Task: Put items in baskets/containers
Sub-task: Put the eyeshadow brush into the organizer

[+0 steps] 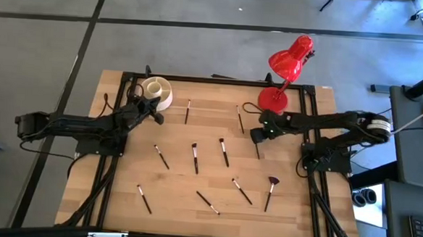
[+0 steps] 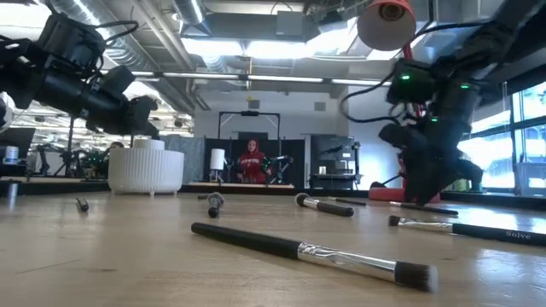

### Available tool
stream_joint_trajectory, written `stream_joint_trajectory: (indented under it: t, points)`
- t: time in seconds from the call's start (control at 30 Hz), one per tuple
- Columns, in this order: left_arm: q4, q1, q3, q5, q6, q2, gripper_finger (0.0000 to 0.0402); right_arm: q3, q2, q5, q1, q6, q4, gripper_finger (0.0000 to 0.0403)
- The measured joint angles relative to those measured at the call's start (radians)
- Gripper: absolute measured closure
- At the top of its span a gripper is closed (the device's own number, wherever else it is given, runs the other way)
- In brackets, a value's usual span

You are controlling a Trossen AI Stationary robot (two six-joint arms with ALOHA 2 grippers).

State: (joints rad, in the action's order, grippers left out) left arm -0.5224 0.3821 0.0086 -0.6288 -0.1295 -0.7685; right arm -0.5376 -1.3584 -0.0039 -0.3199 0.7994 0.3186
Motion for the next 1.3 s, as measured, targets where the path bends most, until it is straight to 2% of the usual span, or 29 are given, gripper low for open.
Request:
stream_joint_trajectory:
  t: [0.1, 0.3, 0.43, 0.63, 0.8, 0.93, 1.07, 1.3]
  points:
    - [-0.026, 0.024, 0.0, 0.001, 0.018, -0.016, 0.0393, -0.103, -0.016, 0.028, 0.002, -0.061, 0.08, 0.0285]
    - [-0.106, 0.067, 0.0, 0.056, 0.047, -0.024, 0.0393, -0.249, -0.071, 0.2, 0.004, -0.136, 0.18, 0.0285]
    - [-0.088, 0.075, 0.0, 0.099, 0.035, -0.029, 0.0393, -0.284, -0.139, 0.298, 0.004, -0.188, 0.089, 0.0285]
    - [-0.08, 0.074, 0.0, 0.136, 0.036, -0.034, 0.0393, -0.335, -0.281, 0.37, 0.001, -0.243, -0.156, 0.0285]
    - [-0.07, 0.074, 0.0, 0.179, 0.037, -0.034, 0.0393, -0.416, -0.406, 0.375, -0.017, -0.251, -0.144, 0.0285]
    - [-0.036, 0.074, 0.0, 0.185, 0.038, -0.034, 0.0393, -0.495, -0.483, 0.382, -0.032, -0.231, -0.014, 0.0285]
    - [-0.012, 0.074, 0.0, 0.177, 0.038, -0.034, 0.0393, -0.59, -0.538, 0.344, -0.045, -0.229, 0.125, 0.0289]
    - [-0.007, 0.074, 0.0, 0.175, 0.063, -0.034, 0.0393, -0.685, -0.583, 0.23, -0.051, -0.304, 0.231, 0.034]
